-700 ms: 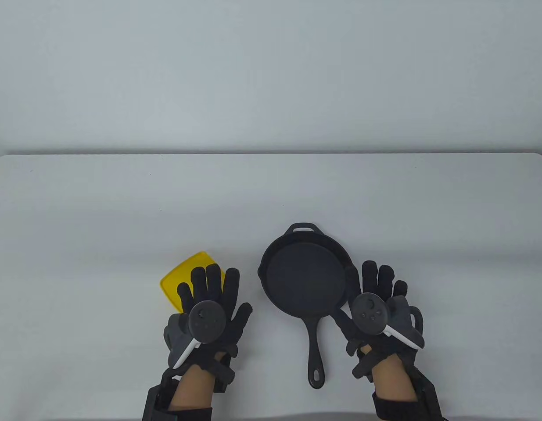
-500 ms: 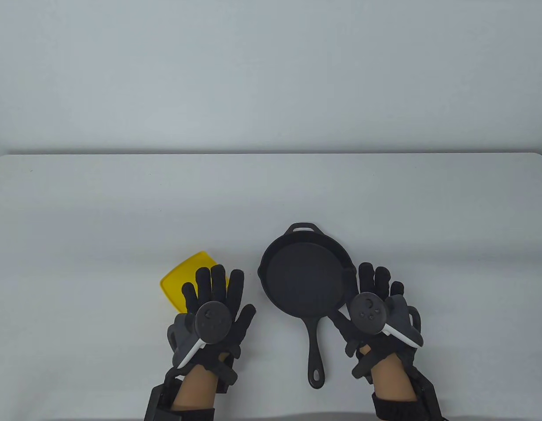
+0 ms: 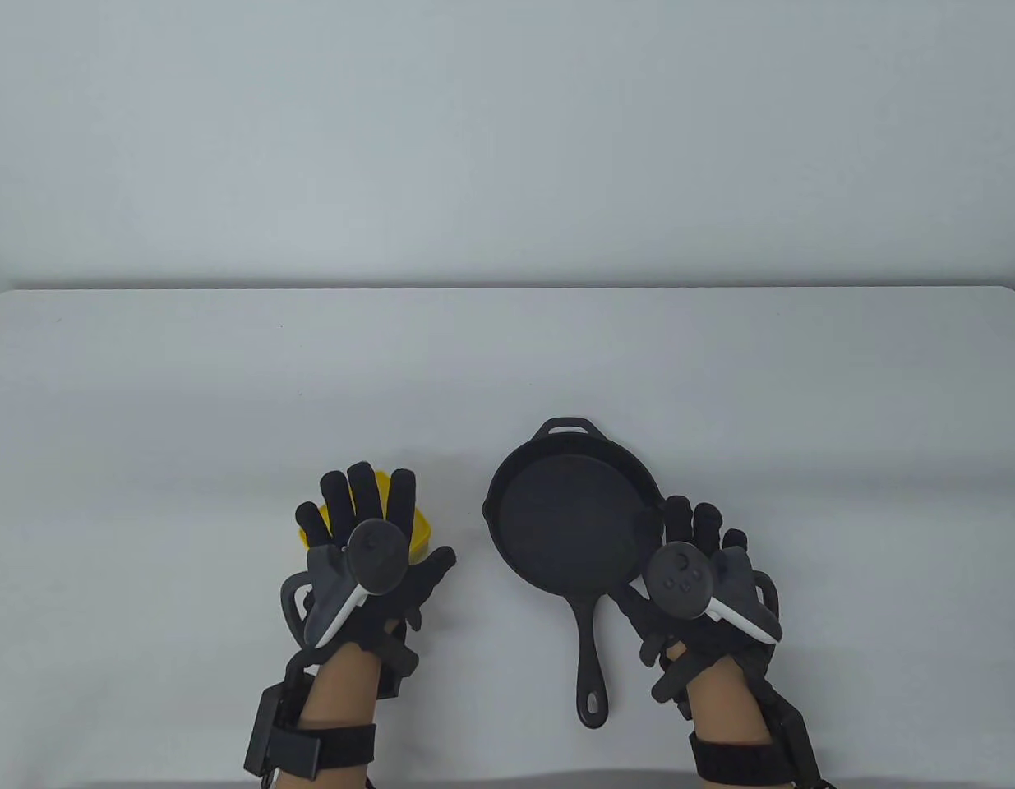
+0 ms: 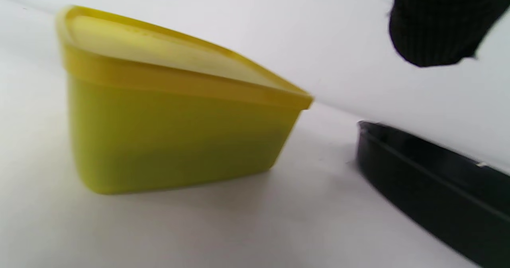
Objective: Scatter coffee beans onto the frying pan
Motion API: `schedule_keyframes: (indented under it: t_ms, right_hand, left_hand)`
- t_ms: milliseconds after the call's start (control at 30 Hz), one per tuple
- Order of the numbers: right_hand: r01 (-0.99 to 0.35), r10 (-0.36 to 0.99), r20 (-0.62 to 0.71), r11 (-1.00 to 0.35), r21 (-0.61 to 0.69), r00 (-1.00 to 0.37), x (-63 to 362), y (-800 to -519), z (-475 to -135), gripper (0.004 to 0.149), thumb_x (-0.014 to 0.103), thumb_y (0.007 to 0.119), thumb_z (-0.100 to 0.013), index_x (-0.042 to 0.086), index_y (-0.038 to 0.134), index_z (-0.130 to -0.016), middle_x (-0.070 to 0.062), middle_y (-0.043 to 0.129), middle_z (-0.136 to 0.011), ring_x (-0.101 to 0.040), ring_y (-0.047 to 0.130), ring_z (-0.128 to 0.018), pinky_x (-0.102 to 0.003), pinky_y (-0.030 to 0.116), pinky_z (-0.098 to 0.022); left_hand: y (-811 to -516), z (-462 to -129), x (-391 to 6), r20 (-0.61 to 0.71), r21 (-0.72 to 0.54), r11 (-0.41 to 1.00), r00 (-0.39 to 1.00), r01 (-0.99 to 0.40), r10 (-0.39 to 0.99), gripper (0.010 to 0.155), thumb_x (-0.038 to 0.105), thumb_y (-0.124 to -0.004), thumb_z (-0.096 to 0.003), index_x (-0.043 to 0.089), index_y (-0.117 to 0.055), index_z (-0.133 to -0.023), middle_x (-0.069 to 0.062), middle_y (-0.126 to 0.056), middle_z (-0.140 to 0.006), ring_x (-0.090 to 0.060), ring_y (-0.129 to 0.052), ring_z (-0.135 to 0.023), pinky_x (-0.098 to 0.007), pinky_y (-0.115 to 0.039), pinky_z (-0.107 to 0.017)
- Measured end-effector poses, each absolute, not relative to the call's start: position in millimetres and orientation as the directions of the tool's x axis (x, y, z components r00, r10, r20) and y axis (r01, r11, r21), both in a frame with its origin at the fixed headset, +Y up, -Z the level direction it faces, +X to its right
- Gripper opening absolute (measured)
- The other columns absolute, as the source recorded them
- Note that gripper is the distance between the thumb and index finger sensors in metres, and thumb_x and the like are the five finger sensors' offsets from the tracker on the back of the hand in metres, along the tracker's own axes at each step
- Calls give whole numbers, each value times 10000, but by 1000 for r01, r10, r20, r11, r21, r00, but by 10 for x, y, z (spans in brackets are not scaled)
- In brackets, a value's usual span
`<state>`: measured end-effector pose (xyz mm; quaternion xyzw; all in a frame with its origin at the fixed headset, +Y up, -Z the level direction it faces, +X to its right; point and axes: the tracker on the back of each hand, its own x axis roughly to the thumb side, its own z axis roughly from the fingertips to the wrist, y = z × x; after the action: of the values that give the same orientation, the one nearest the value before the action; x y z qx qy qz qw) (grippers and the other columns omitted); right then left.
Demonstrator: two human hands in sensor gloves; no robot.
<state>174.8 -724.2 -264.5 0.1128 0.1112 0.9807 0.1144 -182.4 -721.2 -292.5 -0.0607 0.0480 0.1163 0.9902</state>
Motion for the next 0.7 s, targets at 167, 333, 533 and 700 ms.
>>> schedule_keyframes:
  t_ms: [167, 333, 533, 700]
  right_hand:
    - [-219, 259, 173, -950, 221, -950, 1843, -7228, -2644, 852, 544, 601, -591, 112, 78, -1107, -235, -131, -1025, -528, -145, -868, -654, -73, -478]
    - [-220, 268, 165, -940, 260, -949, 1794, -7287, -2669, 855, 546, 597, -592, 114, 64, -1103, -236, -135, -1025, -529, -149, -868, -653, -78, -476]
    - [-226, 282, 177, -932, 283, -943, 1722, -7323, -2672, 856, 546, 594, -593, 115, 57, -1101, -241, -126, -1033, -536, -138, -875, -657, -73, -483]
    - [-202, 249, 247, -959, 199, -937, 1677, -7261, -2653, 951, 618, 662, -556, 146, 42, -1100, -239, -101, -1058, -565, -38, -941, -722, 94, -599]
  left_hand:
    - [-7359, -3133, -2138, -145, -277, 912, 952, -301, 270, 1132, 855, -830, -221, 519, -117, -1034, -58, 36, -1144, -388, 26, -1114, -650, -78, -763]
    - [-7583, -3176, -2269, -190, -349, 889, 951, -296, 242, 1140, 846, -846, -223, 513, -110, -1027, -99, 5, -1152, -424, -52, -1124, -673, -152, -777]
    - [-7615, -3156, -2268, -164, -320, 894, 948, -314, 274, 1082, 786, -883, -279, 488, -216, -1077, -218, -80, -1169, -505, -275, -1067, -680, -322, -801]
    - [-7611, -3076, -2287, -173, -211, 908, 928, -361, 329, 1103, 788, -936, -220, 473, -326, -1082, -232, -216, -1174, -474, -409, -1034, -645, -419, -814]
